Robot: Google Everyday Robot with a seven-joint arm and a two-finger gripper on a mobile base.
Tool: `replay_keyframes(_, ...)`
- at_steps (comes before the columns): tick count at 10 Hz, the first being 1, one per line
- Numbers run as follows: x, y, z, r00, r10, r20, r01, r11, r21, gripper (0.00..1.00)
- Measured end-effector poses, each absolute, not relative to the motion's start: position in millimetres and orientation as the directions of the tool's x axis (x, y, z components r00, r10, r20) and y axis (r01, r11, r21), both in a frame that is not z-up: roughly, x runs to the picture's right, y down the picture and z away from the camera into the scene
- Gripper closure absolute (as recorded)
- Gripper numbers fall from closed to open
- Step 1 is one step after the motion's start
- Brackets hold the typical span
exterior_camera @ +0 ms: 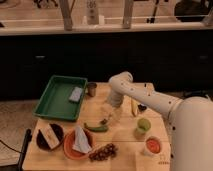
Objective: Place fork in table surface
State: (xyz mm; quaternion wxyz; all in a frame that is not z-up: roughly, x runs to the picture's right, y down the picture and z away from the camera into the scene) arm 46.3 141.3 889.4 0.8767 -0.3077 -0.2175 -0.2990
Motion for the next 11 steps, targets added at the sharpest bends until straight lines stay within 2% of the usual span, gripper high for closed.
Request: replay_keyframes(11,47.2,142.1,890.1,0.726,-0.386,0.570,0.657,0.632,-0.410,0.20)
